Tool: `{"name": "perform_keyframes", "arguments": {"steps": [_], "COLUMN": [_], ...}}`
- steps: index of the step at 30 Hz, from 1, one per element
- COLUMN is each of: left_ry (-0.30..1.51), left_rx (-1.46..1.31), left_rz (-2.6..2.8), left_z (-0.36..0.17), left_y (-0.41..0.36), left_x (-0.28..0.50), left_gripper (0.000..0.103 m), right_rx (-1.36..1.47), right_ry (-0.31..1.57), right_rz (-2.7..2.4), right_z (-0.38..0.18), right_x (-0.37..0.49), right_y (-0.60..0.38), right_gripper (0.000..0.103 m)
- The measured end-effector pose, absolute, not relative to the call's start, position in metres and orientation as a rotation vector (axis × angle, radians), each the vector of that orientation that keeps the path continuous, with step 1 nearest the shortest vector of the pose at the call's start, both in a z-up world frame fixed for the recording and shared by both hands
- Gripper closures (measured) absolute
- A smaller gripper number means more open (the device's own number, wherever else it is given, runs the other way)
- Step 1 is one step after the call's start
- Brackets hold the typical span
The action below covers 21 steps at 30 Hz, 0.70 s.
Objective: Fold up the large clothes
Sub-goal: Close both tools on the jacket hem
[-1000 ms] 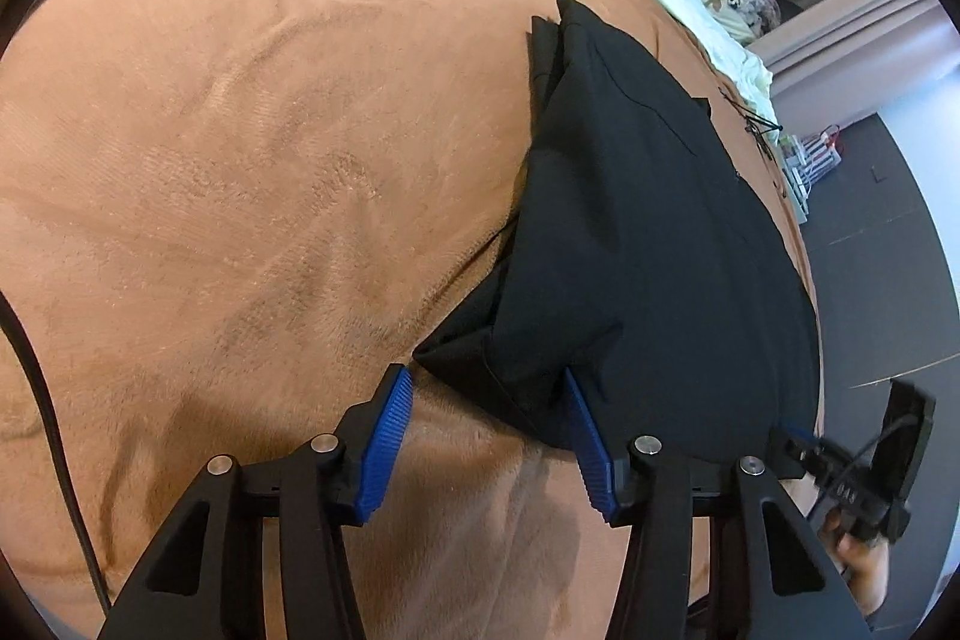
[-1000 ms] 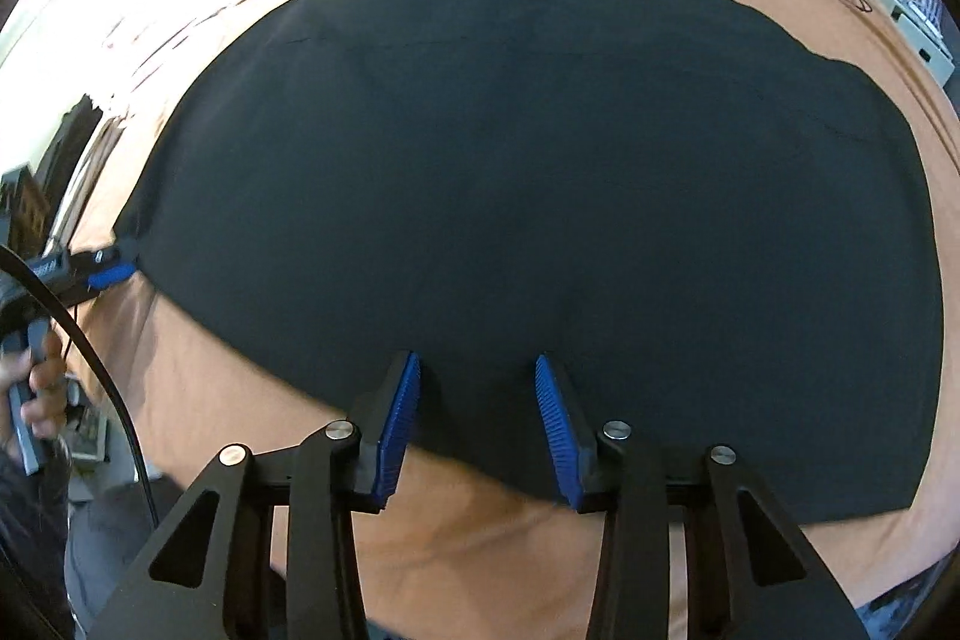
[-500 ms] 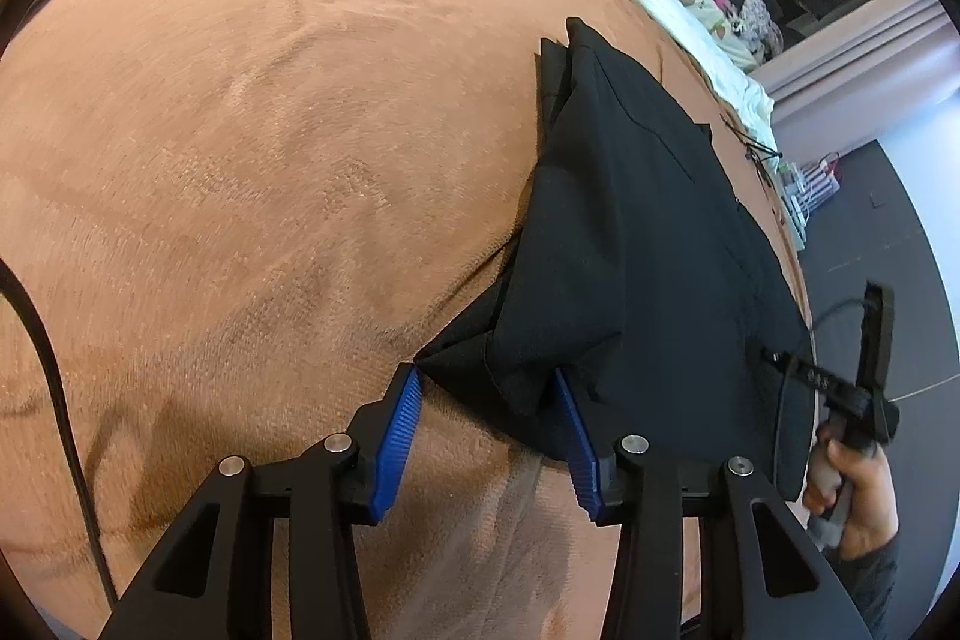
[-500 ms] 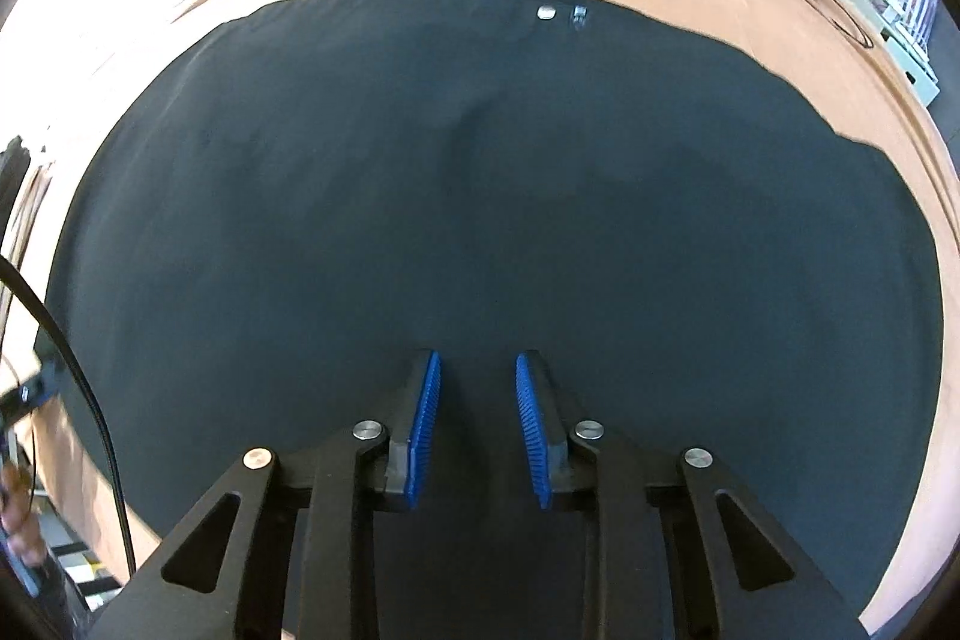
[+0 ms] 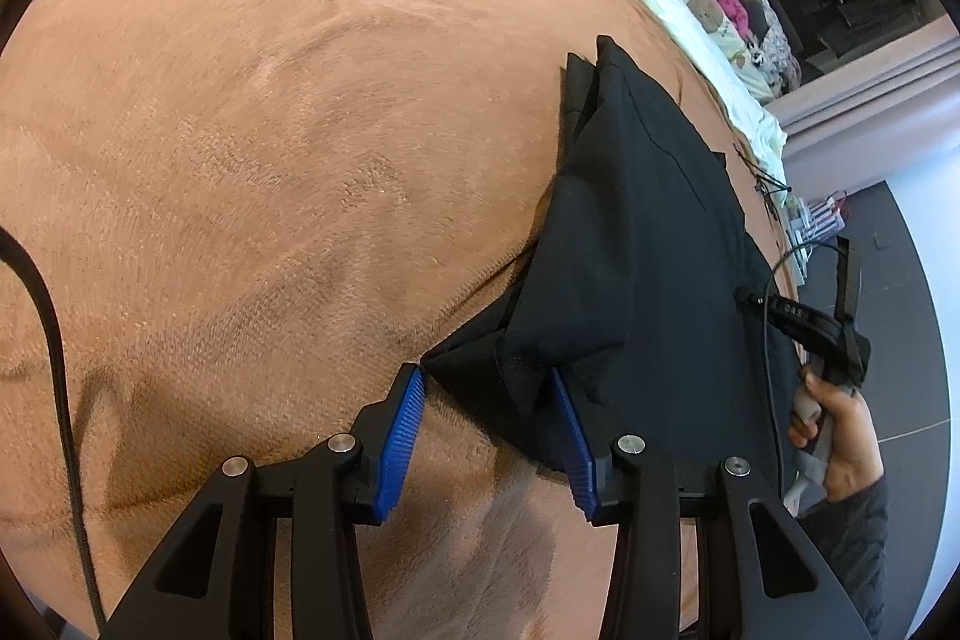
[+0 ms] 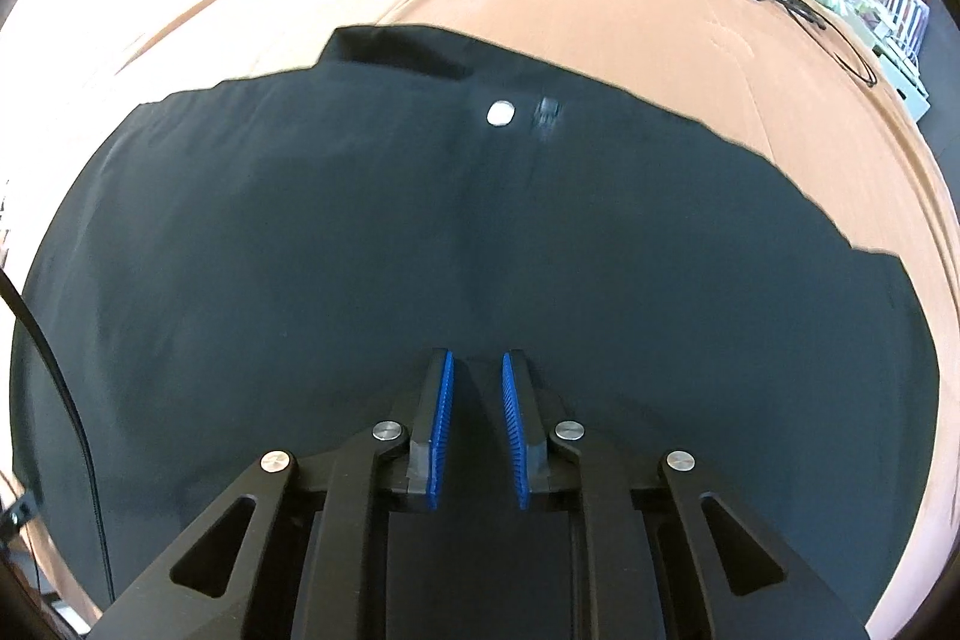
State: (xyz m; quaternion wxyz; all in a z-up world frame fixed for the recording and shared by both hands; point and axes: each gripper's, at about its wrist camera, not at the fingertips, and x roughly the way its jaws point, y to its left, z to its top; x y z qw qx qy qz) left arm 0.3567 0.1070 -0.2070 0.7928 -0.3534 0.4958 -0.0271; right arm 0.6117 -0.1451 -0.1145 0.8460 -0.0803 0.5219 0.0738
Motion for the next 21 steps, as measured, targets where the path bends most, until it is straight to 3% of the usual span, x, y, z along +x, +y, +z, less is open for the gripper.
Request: {"name": "perform_keyframes", "arguments": {"steps": [10, 21], "left_ry": [1.077, 1.112], "left_rx": [-0.785, -0.855], "left_rz": [-0.067, -0.076], "left_z": [-0.206, -0.212], "left_y": [0.111, 0.114], "left_x": [0.361, 0.378], "left_gripper": [0.057, 0.055], "right_rx": [-0.135, 0.002], "right_ry": [1.072, 1.012], "right_rz": [0.129, 0.278], "right_z": [-0.134, -0.103], "right_x": [0.667, 0.583], "right_y": [-0.164, -0.179], "right_gripper": [0.089, 0.089]}}
